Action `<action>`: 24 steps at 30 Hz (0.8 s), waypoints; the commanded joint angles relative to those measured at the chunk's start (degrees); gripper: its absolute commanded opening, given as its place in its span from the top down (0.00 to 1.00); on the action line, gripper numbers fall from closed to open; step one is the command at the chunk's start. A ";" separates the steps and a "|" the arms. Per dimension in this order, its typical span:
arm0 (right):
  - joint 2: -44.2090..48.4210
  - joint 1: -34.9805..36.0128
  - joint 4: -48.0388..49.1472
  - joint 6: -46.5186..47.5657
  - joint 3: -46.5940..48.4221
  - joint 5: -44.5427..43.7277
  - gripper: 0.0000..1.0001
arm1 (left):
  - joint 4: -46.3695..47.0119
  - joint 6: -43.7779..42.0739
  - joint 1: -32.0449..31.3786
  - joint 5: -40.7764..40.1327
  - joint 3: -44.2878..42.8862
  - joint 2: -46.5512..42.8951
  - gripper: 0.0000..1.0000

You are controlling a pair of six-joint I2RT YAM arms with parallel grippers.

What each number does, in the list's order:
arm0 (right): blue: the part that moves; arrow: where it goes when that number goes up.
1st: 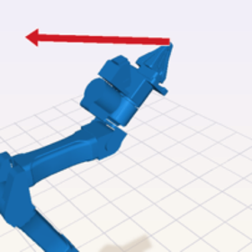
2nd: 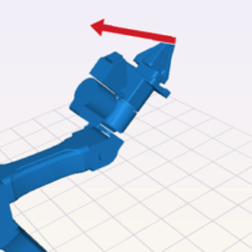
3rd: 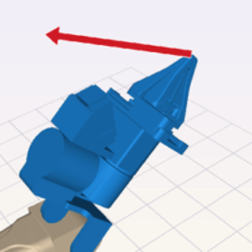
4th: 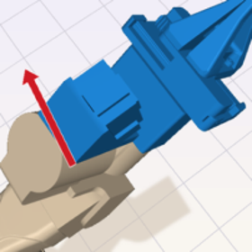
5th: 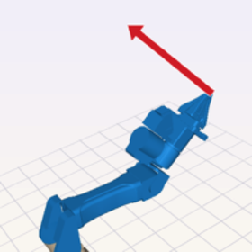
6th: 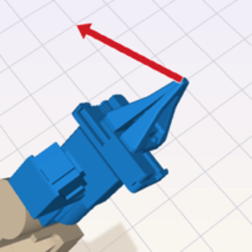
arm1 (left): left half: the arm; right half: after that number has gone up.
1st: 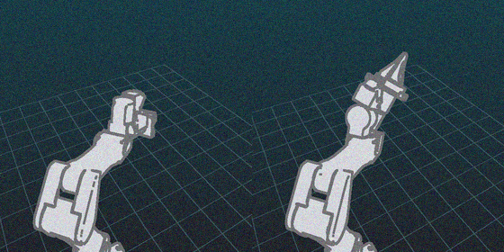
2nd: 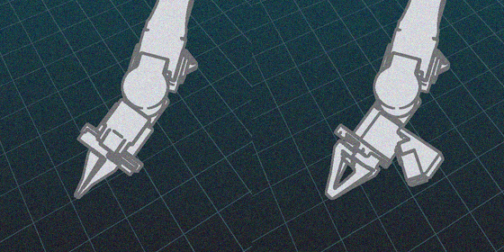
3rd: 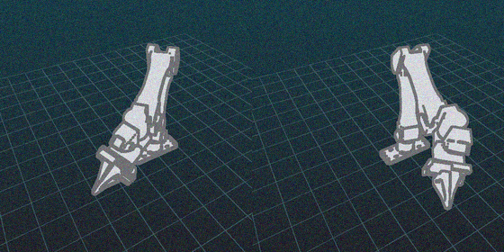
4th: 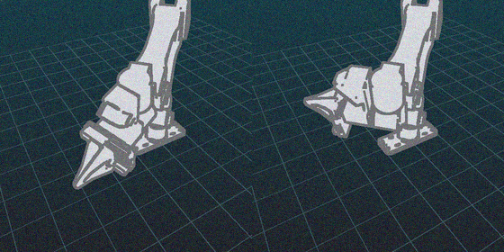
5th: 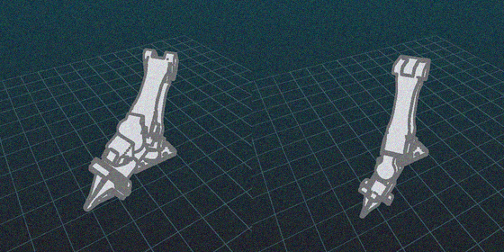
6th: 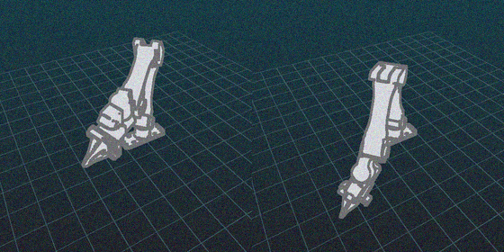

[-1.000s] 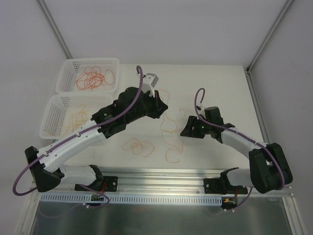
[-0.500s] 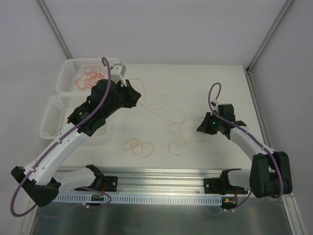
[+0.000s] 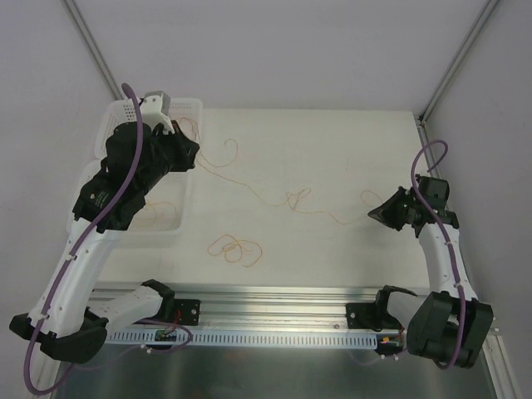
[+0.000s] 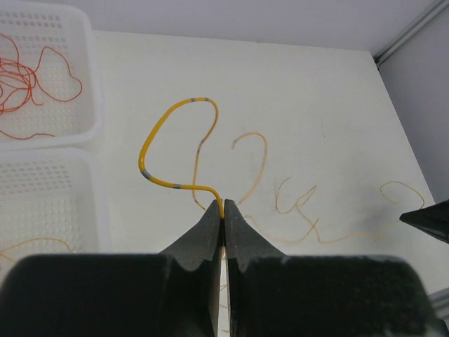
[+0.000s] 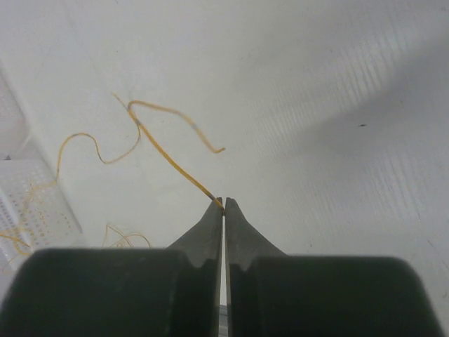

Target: Untangle the cables

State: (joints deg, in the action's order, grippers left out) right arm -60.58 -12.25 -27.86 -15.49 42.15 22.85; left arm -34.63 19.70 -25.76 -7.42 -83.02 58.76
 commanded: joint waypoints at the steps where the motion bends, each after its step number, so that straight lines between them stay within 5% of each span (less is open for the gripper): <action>1: 1.34 -0.93 -4.65 -2.52 3.81 -1.83 0.99 | -1.84 -4.23 0.53 0.40 -5.04 0.21 1.00; 4: 2.74 -8.64 -3.01 -5.77 1.01 0.87 0.99 | -3.68 -7.04 1.50 -5.04 -6.97 -0.23 1.00; 11: 3.80 -9.81 -2.64 -8.25 1.70 1.31 0.99 | -5.89 -14.95 3.26 -20.43 -9.78 -0.06 1.00; 24: 3.45 -2.17 -3.60 -1.92 4.25 2.20 0.99 | -3.87 -18.04 8.87 -15.96 -13.31 7.24 1.00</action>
State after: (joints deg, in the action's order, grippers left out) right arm -58.11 -15.75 -30.52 -19.84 43.33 24.84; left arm -39.72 3.46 -19.57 -24.14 -95.83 63.96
